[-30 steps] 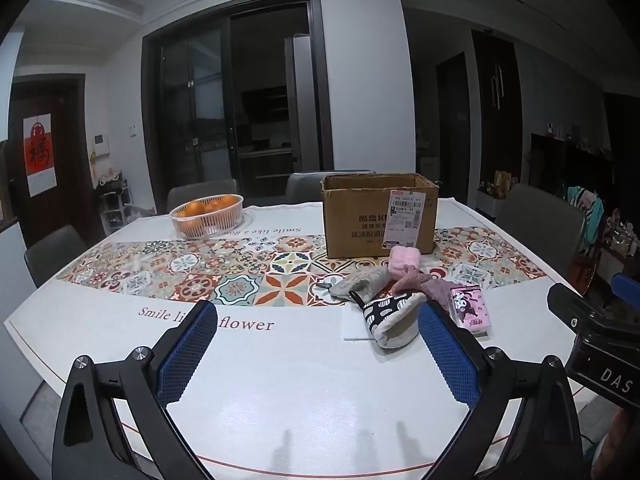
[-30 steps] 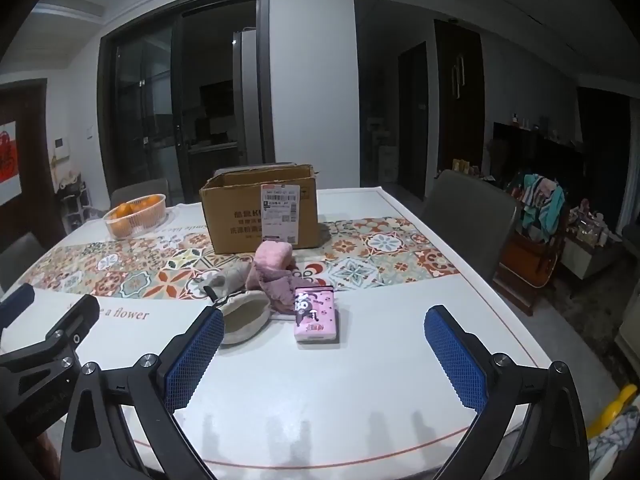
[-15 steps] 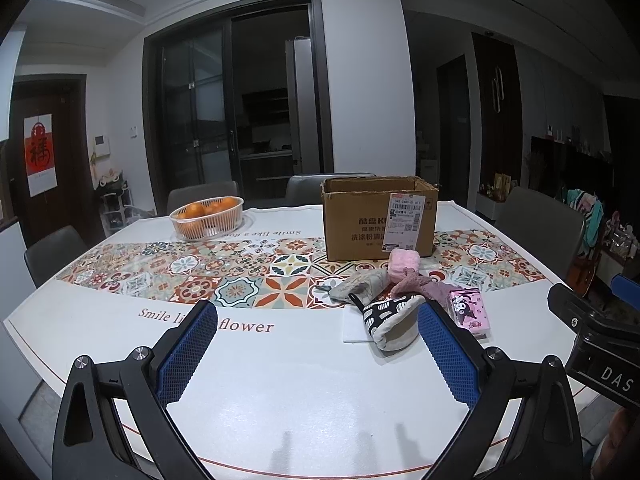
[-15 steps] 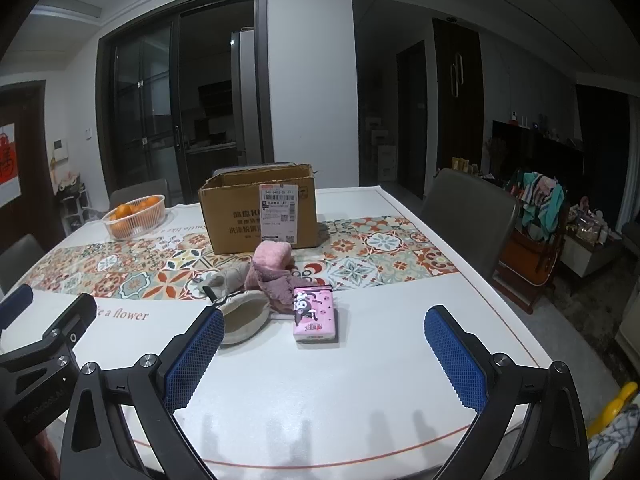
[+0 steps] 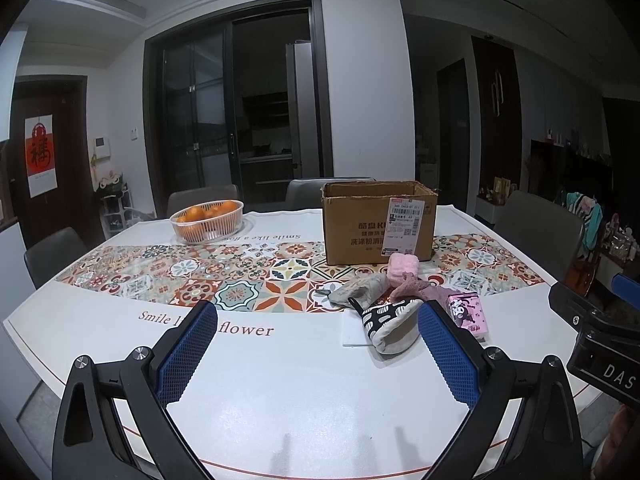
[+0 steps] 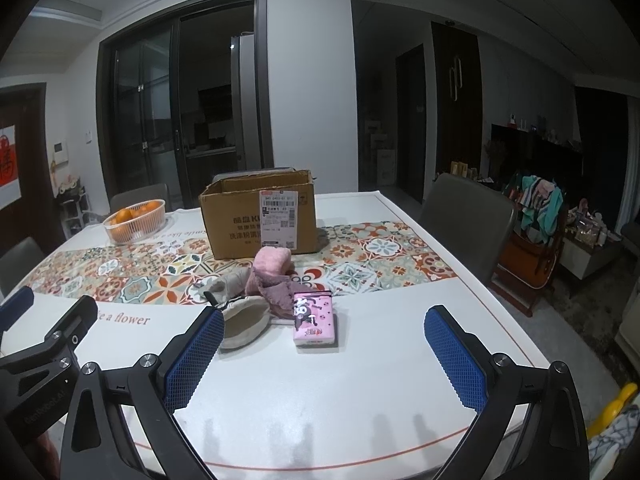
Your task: Organize soft objects
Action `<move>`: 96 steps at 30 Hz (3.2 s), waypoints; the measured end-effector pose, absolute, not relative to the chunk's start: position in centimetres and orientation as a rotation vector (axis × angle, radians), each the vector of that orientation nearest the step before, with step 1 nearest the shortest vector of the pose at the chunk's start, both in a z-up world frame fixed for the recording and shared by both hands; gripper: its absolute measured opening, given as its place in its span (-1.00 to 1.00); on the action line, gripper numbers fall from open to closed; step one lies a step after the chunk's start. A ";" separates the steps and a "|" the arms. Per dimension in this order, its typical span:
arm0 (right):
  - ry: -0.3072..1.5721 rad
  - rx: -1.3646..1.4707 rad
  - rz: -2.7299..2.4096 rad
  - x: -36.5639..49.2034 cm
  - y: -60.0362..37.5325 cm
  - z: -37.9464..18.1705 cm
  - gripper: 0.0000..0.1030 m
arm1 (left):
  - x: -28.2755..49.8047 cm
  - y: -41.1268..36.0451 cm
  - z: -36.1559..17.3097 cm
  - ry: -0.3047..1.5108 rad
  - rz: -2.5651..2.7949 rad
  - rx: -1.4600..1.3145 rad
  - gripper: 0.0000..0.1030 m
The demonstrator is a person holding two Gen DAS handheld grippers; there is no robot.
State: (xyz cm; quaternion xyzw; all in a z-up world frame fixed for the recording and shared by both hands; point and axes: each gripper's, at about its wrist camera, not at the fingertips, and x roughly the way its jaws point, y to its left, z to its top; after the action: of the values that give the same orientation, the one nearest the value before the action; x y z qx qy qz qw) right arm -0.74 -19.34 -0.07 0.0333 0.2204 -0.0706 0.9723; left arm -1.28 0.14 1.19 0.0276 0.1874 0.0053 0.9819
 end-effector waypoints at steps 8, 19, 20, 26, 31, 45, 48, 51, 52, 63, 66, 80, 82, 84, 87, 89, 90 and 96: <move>0.445 0.068 -0.141 -0.8 -19.3 0.0 0.98 | -1.3 0.1 1.3 0.374 0.011 0.055 0.99; 0.444 0.068 -0.142 -0.8 -19.3 0.0 0.98 | -1.3 0.1 1.3 0.372 0.010 0.056 0.99; 0.444 0.068 -0.143 -0.8 -19.3 0.0 0.98 | -1.3 0.1 1.3 0.372 0.010 0.055 0.99; 0.445 0.069 -0.141 -0.8 -19.3 0.0 0.98 | -1.3 0.0 1.3 0.372 0.008 0.055 0.99; 0.444 0.069 -0.142 -0.8 -19.3 -0.1 0.98 | -1.3 0.0 1.3 0.371 0.009 0.056 0.99; 0.466 0.086 -0.127 -0.1 -19.6 -0.6 0.94 | -0.4 -0.7 0.4 0.403 -0.040 0.067 0.91; 0.481 0.091 -0.121 0.6 -19.8 -1.2 0.92 | 0.4 -1.0 0.0 0.415 -0.059 0.077 0.84; 0.492 0.090 -0.118 1.5 -19.9 -1.5 0.89 | 1.3 -1.4 -0.5 0.428 -0.081 0.090 0.76; 0.495 0.090 -0.116 1.7 -20.0 -1.6 0.88 | 1.6 -1.5 -0.7 0.432 -0.086 0.091 0.74; 0.576 0.104 -0.089 6.2 -20.8 -4.1 0.73 | 6.2 -3.2 -3.9 0.534 -0.137 0.130 0.33; 0.612 0.099 -0.079 7.6 -20.8 -5.0 0.67 | 7.5 -3.4 -4.9 0.572 -0.150 0.125 0.27; 0.775 0.113 -0.055 13.0 -20.8 -9.5 0.53 | 12.5 -4.4 -8.9 0.725 -0.201 0.131 0.02; 0.789 0.112 -0.058 13.6 -20.9 -10.1 0.51 | 13.2 -4.5 -9.5 0.747 -0.207 0.128 0.00; 0.807 0.115 -0.061 14.1 -20.9 -10.5 0.50 | 13.7 -4.6 -9.9 0.764 -0.213 0.125 -0.06; 0.832 0.116 -0.063 14.9 -20.9 -11.2 0.48 | 14.4 -4.7 -10.5 0.786 -0.217 0.128 -0.10; 0.843 0.113 -0.063 15.3 -20.9 -11.5 0.45 | 14.8 -4.7 -10.9 0.801 -0.221 0.125 -0.16; 0.848 0.113 -0.064 15.5 -20.9 -11.6 0.44 | 15.0 -4.7 -11.0 0.808 -0.223 0.123 -0.19; 0.872 0.112 -0.070 16.3 -21.0 -12.4 0.27 | 15.7 -4.7 -11.7 0.834 -0.233 0.103 -0.45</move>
State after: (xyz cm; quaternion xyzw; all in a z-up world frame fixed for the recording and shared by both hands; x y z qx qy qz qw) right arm 16.33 -20.97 -12.44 0.0544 0.4221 -0.0339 0.9043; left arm 15.67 -4.68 -11.71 0.0501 0.4038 -0.1129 0.9065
